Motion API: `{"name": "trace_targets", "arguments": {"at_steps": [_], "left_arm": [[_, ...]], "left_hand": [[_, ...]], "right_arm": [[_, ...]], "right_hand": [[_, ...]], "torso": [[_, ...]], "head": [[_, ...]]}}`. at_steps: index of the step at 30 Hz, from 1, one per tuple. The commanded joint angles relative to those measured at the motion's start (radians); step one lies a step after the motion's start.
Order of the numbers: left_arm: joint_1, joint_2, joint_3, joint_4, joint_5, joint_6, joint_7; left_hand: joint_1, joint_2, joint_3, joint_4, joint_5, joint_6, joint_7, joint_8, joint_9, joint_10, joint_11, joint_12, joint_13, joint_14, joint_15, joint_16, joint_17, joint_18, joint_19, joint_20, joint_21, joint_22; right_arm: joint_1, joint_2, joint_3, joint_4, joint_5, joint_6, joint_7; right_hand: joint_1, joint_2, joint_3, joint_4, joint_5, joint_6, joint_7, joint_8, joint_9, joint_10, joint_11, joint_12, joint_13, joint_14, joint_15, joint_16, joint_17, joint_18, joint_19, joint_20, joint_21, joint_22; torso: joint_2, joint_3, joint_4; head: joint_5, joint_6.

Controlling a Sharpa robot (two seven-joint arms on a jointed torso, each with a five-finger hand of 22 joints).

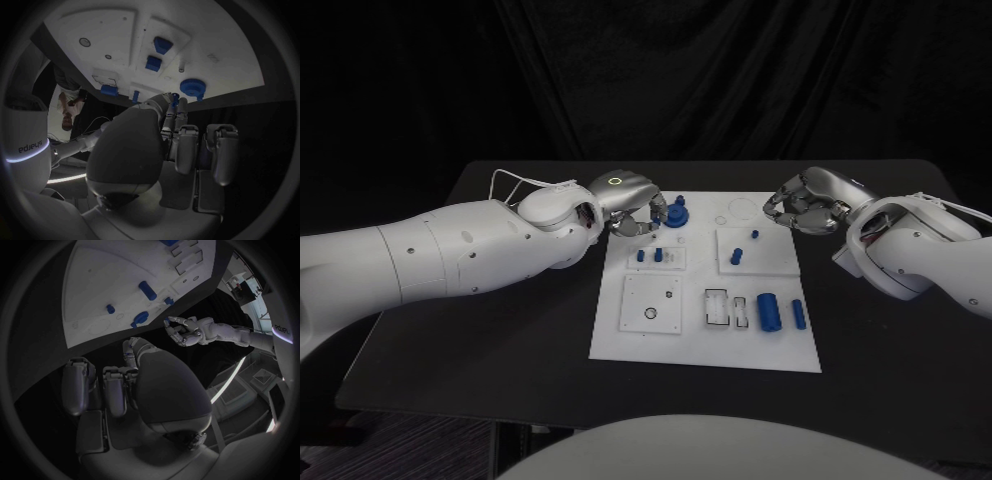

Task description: Assemble the parts on the task board

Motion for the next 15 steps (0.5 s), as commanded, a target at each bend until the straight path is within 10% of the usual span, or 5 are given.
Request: {"name": "trace_targets", "arguments": {"at_steps": [1,15], "left_arm": [[0.003,-0.003,-0.003,0.002,-0.006,0.000,-0.011],[-0.010,0.024,-0.022,-0.053,-0.006,0.030,-0.022]], "left_hand": [[-0.009,0.003,-0.003,-0.005,-0.008,0.008,0.000,0.002,0.001,0.013,-0.004,-0.005,-0.004,0.030,-0.006,-0.007,0.054,-0.003,0.023,-0.007,-0.007,0.228],[-0.010,0.004,-0.005,-0.006,-0.022,0.010,0.000,0.000,0.000,0.023,-0.004,-0.014,-0.010,0.025,-0.003,-0.013,0.044,-0.002,0.018,-0.006,-0.011,0.226]], "right_arm": [[-0.002,-0.001,0.001,-0.001,-0.002,0.010,-0.020],[-0.003,-0.003,0.001,0.001,-0.002,0.017,-0.020]], "right_hand": [[-0.002,0.006,0.007,0.000,0.006,0.005,-0.001,0.003,0.002,0.102,-0.007,0.003,0.263,0.103,-0.006,0.003,0.263,0.012,-0.002,-0.002,-0.004,0.195],[-0.002,0.006,0.007,-0.001,0.006,0.005,-0.001,0.003,0.002,0.102,-0.007,0.003,0.263,0.103,-0.006,0.003,0.263,0.013,-0.002,-0.002,-0.005,0.195]], "torso": [[-0.002,0.0011,0.0040],[0.004,-0.0037,0.0080]], "head": [[-0.002,0.000],[-0.007,0.000]]}}
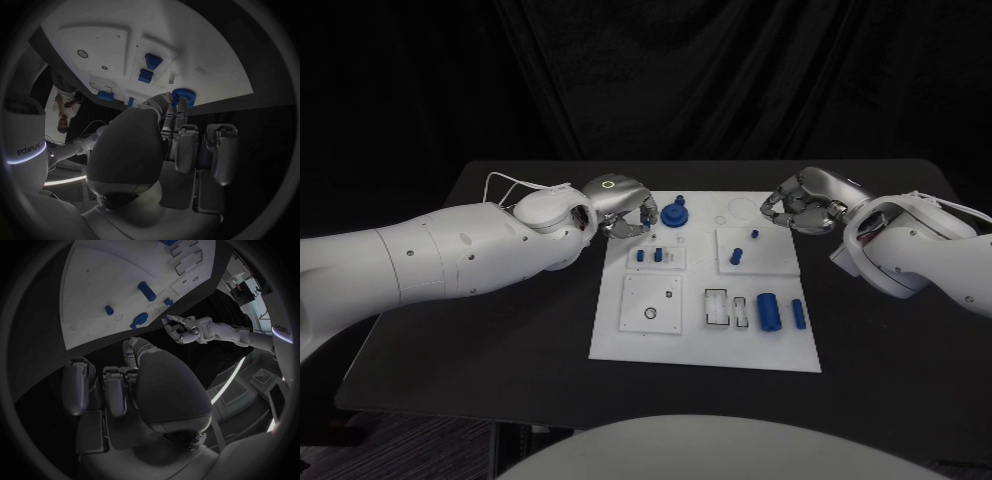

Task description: Assemble the parts on the task board

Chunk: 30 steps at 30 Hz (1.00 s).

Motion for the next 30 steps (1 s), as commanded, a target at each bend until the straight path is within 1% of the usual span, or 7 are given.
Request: {"name": "trace_targets", "arguments": {"at_steps": [1,2,5,8,11,13,30], "left_arm": [[-0.009,0.010,-0.001,-0.013,-0.006,0.014,-0.005],[-0.011,0.014,-0.002,-0.017,-0.006,0.013,-0.006],[-0.015,0.024,-0.002,-0.029,-0.006,0.014,-0.009],[-0.017,0.034,-0.003,-0.038,-0.006,0.015,-0.011],[-0.019,0.041,-0.003,-0.042,-0.006,0.018,-0.011],[-0.020,0.047,-0.003,-0.047,-0.006,0.023,-0.012],[-0.031,0.069,-0.003,-0.066,-0.006,0.049,-0.015]], "left_hand": [[-0.005,0.000,-0.003,-0.004,-0.004,0.007,0.000,0.000,0.000,0.007,0.000,-0.005,0.000,0.025,-0.003,-0.005,0.044,-0.002,0.018,-0.006,-0.005,0.226],[-0.005,0.000,-0.002,-0.004,-0.004,0.007,0.000,0.000,0.000,0.007,0.000,-0.005,0.000,0.025,-0.004,-0.005,0.044,-0.002,0.018,-0.006,-0.005,0.226],[-0.004,0.000,-0.002,-0.004,-0.004,0.007,0.000,0.000,0.000,0.008,0.000,-0.005,-0.001,0.025,-0.004,-0.005,0.044,-0.002,0.018,-0.006,-0.005,0.226],[-0.003,0.001,-0.002,-0.005,-0.004,0.008,0.000,0.000,0.000,0.011,0.000,-0.005,-0.001,0.024,-0.004,-0.005,0.043,-0.002,0.018,-0.005,-0.006,0.226],[-0.003,0.000,-0.002,-0.006,-0.004,0.008,0.001,-0.001,0.000,0.011,0.000,-0.005,-0.001,0.024,-0.003,-0.006,0.041,-0.002,0.017,-0.005,-0.006,0.226],[-0.002,0.000,-0.002,-0.006,-0.004,0.007,0.001,-0.001,0.000,0.012,0.000,-0.006,-0.001,0.024,-0.003,-0.006,0.041,-0.002,0.016,-0.005,-0.007,0.225],[-0.002,0.001,-0.002,-0.008,-0.005,0.005,0.001,-0.004,-0.001,0.012,0.001,-0.009,-0.003,0.019,-0.002,-0.012,0.030,0.002,0.004,-0.005,-0.015,0.220]], "right_arm": [[-0.002,-0.002,0.001,0.002,-0.002,0.008,-0.019],[-0.002,-0.003,0.001,0.003,-0.002,0.008,-0.019],[-0.002,-0.003,0.001,0.004,-0.002,0.008,-0.019],[-0.002,-0.003,0.001,0.005,-0.002,0.008,-0.019],[-0.002,-0.003,0.001,0.006,-0.002,0.008,-0.019],[-0.002,-0.004,0.001,0.006,-0.002,0.008,-0.020],[-0.002,-0.004,0.001,0.008,-0.002,0.010,-0.021]], "right_hand": [[-0.002,0.006,0.007,-0.001,0.006,0.005,-0.001,0.003,0.001,0.102,-0.007,0.003,0.263,0.103,-0.006,0.003,0.263,0.013,-0.002,-0.002,-0.005,0.195],[-0.002,0.006,0.007,-0.001,0.006,0.005,-0.001,0.003,0.001,0.102,-0.007,0.003,0.263,0.103,-0.006,0.003,0.263,0.013,-0.002,-0.002,-0.005,0.195],[-0.002,0.006,0.007,-0.001,0.006,0.005,-0.001,0.003,0.001,0.102,-0.007,0.003,0.263,0.103,-0.006,0.003,0.263,0.013,-0.002,-0.002,-0.005,0.195],[-0.002,0.006,0.007,-0.001,0.006,0.005,-0.001,0.003,0.001,0.102,-0.007,0.003,0.263,0.103,-0.006,0.003,0.263,0.013,-0.002,-0.002,-0.005,0.195],[-0.002,0.006,0.007,-0.001,0.006,0.005,-0.001,0.003,0.001,0.102,-0.007,0.003,0.263,0.103,-0.006,0.003,0.263,0.013,-0.002,-0.002,-0.005,0.195],[-0.002,0.006,0.007,-0.001,0.006,0.005,-0.001,0.003,0.001,0.102,-0.007,0.003,0.263,0.103,-0.006,0.003,0.263,0.013,-0.002,-0.002,-0.005,0.195],[-0.002,0.007,0.008,-0.001,0.006,0.006,-0.001,0.004,0.001,0.102,-0.007,0.003,0.263,0.103,-0.007,0.003,0.263,0.013,-0.003,-0.002,-0.005,0.195]], "torso": [[0.002,-0.0024,-0.0017],[0.002,-0.0025,-0.0029],[0.003,-0.0040,-0.0029],[0.002,-0.0025,-0.0055],[0.002,-0.0024,-0.0051],[0.002,-0.0013,-0.0062],[0.001,-0.0009,-0.0072]], "head": [[0.002,0.000],[0.002,0.000],[0.001,0.000],[0.005,0.000],[0.003,0.000],[0.003,0.000],[0.004,0.000]]}}
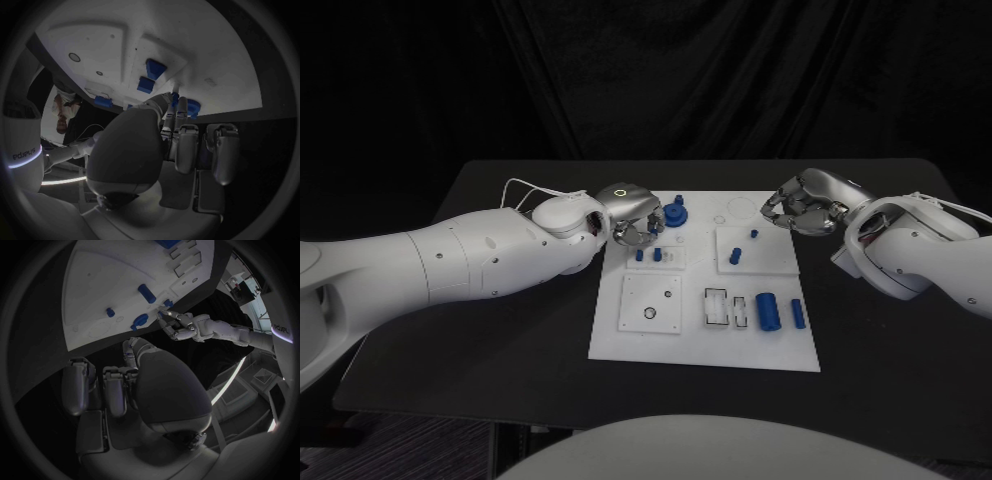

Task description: Assemble the parts on the task board

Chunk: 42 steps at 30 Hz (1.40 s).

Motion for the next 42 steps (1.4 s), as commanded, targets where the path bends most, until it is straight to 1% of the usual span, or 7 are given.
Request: {"name": "trace_targets", "arguments": {"at_steps": [1,18,30,33,35,37,42], "left_arm": [[-0.005,0.003,-0.001,-0.002,-0.006,0.026,-0.002],[-0.011,0.005,-0.001,-0.007,-0.006,0.043,-0.013],[-0.012,0.004,-0.001,-0.006,-0.006,0.042,-0.015],[-0.012,0.005,-0.001,-0.009,-0.006,0.045,-0.013],[-0.012,0.005,-0.001,-0.010,-0.006,0.044,-0.012],[-0.013,0.004,-0.001,-0.011,-0.006,0.042,-0.011],[-0.014,-0.001,-0.001,-0.013,-0.006,0.034,-0.011]], "left_hand": [[0.001,0.003,0.000,-0.005,-0.004,0.005,0.001,-0.004,-0.001,0.005,0.001,-0.005,0.000,0.019,-0.002,-0.004,0.030,0.002,0.004,-0.005,-0.006,0.220],[0.000,0.004,0.000,-0.007,-0.004,0.002,0.003,-0.008,-0.002,0.003,0.004,-0.012,-0.003,0.013,0.003,-0.011,0.017,0.004,-0.003,-0.002,-0.012,0.217],[0.002,0.003,0.000,-0.010,-0.003,0.002,0.004,-0.009,-0.003,0.004,0.004,-0.014,-0.004,0.012,0.004,-0.012,0.015,0.005,-0.004,-0.001,-0.013,0.216],[-0.002,0.001,-0.002,-0.010,-0.005,-0.010,0.003,-0.018,-0.007,-0.007,0.008,-0.025,-0.008,0.009,0.005,-0.016,0.010,0.007,-0.011,0.002,-0.020,0.213],[-0.008,-0.002,-0.004,-0.009,-0.012,-0.023,0.000,-0.027,-0.011,-0.018,0.010,-0.034,-0.011,0.007,0.005,-0.018,0.006,0.008,-0.016,0.002,-0.024,0.210],[-0.022,-0.011,-0.010,-0.001,-0.036,-0.072,-0.016,-0.048,-0.024,-0.054,0.020,-0.054,-0.018,0.001,0.009,-0.024,-0.004,0.012,-0.029,0.005,-0.037,0.204],[-0.043,-0.031,-0.027,0.013,-0.071,-0.174,-0.046,-0.046,-0.056,-0.142,0.043,-0.079,-0.024,-0.023,0.026,-0.041,-0.037,0.029,-0.085,0.020,-0.094,0.173]], "right_arm": [[-0.002,-0.002,0.001,0.002,-0.002,0.004,-0.020],[-0.002,0.001,0.001,0.000,-0.002,0.010,-0.021],[-0.002,0.001,0.001,-0.001,0.012,0.014,-0.022],[-0.002,0.001,0.001,-0.002,0.015,0.015,-0.021],[-0.002,0.001,0.001,-0.002,0.016,0.015,-0.021],[-0.002,0.001,0.001,-0.002,0.016,0.016,-0.022],[-0.002,0.000,0.001,-0.002,0.017,0.017,-0.022]], "right_hand": [[-0.002,0.007,0.005,0.002,0.006,0.006,-0.001,0.004,0.002,0.102,-0.007,0.003,0.263,0.103,-0.007,0.003,0.263,0.013,-0.003,-0.002,-0.005,0.195],[-0.002,0.007,0.005,0.002,0.006,0.006,-0.001,0.004,0.002,0.102,-0.007,0.003,0.263,0.103,-0.007,0.003,0.263,0.013,-0.003,-0.002,-0.005,0.195],[-0.002,0.007,0.006,0.001,0.006,0.006,-0.001,0.004,0.002,0.102,-0.007,0.003,0.263,0.103,-0.007,0.003,0.263,0.013,-0.003,-0.002,-0.006,0.195],[-0.002,0.007,0.006,0.001,0.006,0.006,-0.001,0.004,0.002,0.102,-0.007,0.003,0.263,0.103,-0.007,0.003,0.263,0.013,-0.004,-0.002,-0.008,0.194],[-0.002,0.007,0.006,0.001,0.006,0.006,-0.001,0.004,0.002,0.102,-0.007,0.003,0.263,0.103,-0.007,0.003,0.263,0.013,-0.004,-0.002,-0.008,0.194],[-0.002,0.007,0.006,0.001,0.006,0.006,-0.001,0.004,0.002,0.102,-0.007,0.003,0.263,0.103,-0.007,0.003,0.263,0.013,-0.004,-0.002,-0.008,0.194],[-0.002,0.007,0.006,0.001,0.006,0.006,-0.001,0.004,0.002,0.102,-0.007,0.003,0.263,0.103,-0.007,0.003,0.263,0.013,-0.004,-0.002,-0.008,0.194]], "torso": [[0.000,0.0002,-0.0003],[0.000,-0.0001,0.0004],[0.004,0.0001,-0.0015],[0.004,0.0001,-0.0015],[0.003,0.0001,-0.0014],[0.003,0.0002,-0.0019],[0.003,0.0004,-0.0019]], "head": [[0.002,0.000],[0.004,0.000],[0.010,0.000],[0.010,0.000],[0.011,0.000],[0.011,0.000],[0.012,0.000]]}}
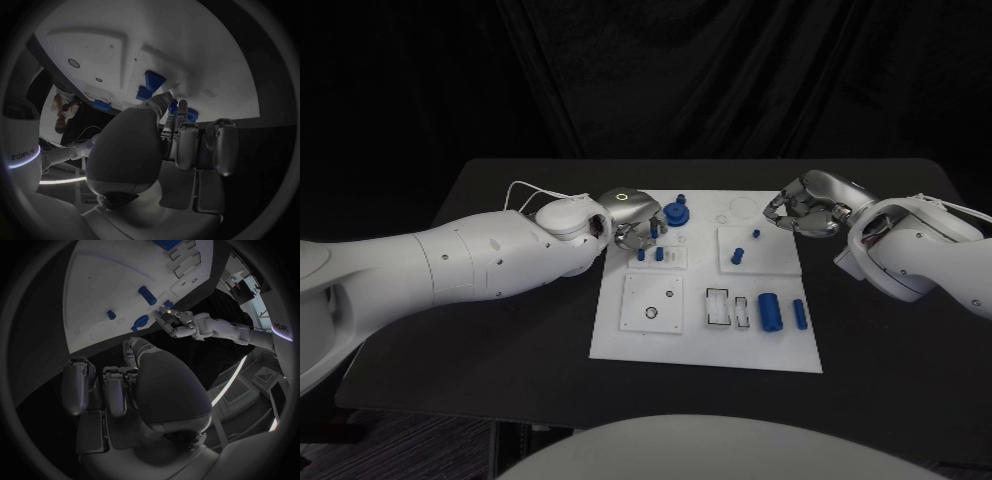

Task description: Assemble the parts on the task board

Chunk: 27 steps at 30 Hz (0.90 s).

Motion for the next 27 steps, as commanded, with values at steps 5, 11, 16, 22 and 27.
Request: {"name": "trace_targets", "arguments": {"at_steps": [5,11,16,22,27], "left_arm": [[-0.002,-0.007,0.001,-0.003,-0.006,-0.007,0.001],[-0.003,-0.014,0.001,-0.003,-0.006,-0.035,0.005],[-0.003,-0.022,0.001,-0.005,-0.006,-0.076,0.005],[-0.003,-0.056,0.001,-0.003,-0.006,-0.158,0.008],[-0.003,-0.113,0.001,0.016,0.015,-0.272,0.046]], "left_hand": [[-0.012,-0.002,-0.022,0.000,-0.014,-0.042,-0.011,0.000,-0.022,-0.061,0.010,0.005,0.008,-0.010,0.011,-0.008,-0.013,0.018,-0.025,0.009,-0.038,0.159],[-0.012,0.001,-0.036,0.001,-0.018,-0.065,-0.019,0.000,-0.033,-0.092,0.013,0.018,0.017,-0.017,0.013,-0.012,-0.022,0.022,-0.036,0.012,-0.059,0.149],[-0.010,0.005,-0.039,0.001,-0.018,-0.069,-0.023,0.001,-0.037,-0.096,0.011,0.026,0.021,-0.019,0.013,-0.013,-0.024,0.023,-0.038,0.012,-0.065,0.146],[0.007,0.013,-0.037,-0.005,0.002,-0.061,-0.021,0.006,-0.043,-0.111,0.010,0.052,0.033,-0.052,0.012,-0.042,-0.077,0.039,-0.087,0.011,-0.130,0.111],[0.029,0.013,-0.030,-0.016,0.017,-0.042,-0.021,0.008,-0.056,-0.177,0.003,0.105,0.049,-0.249,0.010,-0.231,-0.347,0.104,-0.312,0.006,-0.507,-0.105]], "right_arm": [[-0.002,-0.003,0.001,0.000,0.005,0.007,-0.021],[-0.002,-0.004,0.001,0.000,0.005,0.009,-0.022],[-0.002,-0.005,0.001,0.000,0.005,0.011,-0.022],[-0.002,-0.014,0.001,0.004,0.005,0.009,-0.016],[-0.002,-0.032,0.001,0.012,0.005,-0.019,0.002]], "right_hand": [[-0.002,0.007,0.007,0.000,0.006,0.006,-0.001,0.004,0.002,0.102,-0.008,0.003,0.263,0.103,-0.007,0.003,0.263,0.014,-0.005,-0.002,-0.004,0.193],[-0.002,0.007,0.007,0.000,0.006,0.006,-0.001,0.004,0.002,0.102,-0.008,0.003,0.263,0.103,-0.007,0.003,0.263,0.014,-0.005,-0.002,-0.004,0.193],[-0.002,0.008,0.007,0.000,0.006,0.007,-0.002,0.005,0.002,0.102,-0.008,0.003,0.263,0.103,-0.007,0.003,0.263,0.014,-0.005,-0.003,-0.006,0.193],[-0.003,0.004,0.006,-0.001,0.005,0.008,-0.002,0.006,0.002,0.102,-0.008,0.003,0.263,0.103,-0.007,0.003,0.263,0.017,-0.013,-0.003,-0.017,0.189],[-0.009,-0.013,0.000,-0.005,0.008,0.030,-0.008,0.022,0.012,0.102,-0.012,0.003,0.263,0.103,-0.008,0.003,0.263,0.025,-0.034,-0.003,-0.048,0.178]], "torso": [[0.000,-0.0002,0.0002],[0.000,-0.0004,0.0004],[0.000,0.0000,0.0003],[0.001,-0.0002,0.0001],[0.001,-0.0005,0.0008]], "head": [[0.002,0.000],[0.002,0.000],[0.004,0.000],[0.007,0.000],[0.004,0.000]]}}
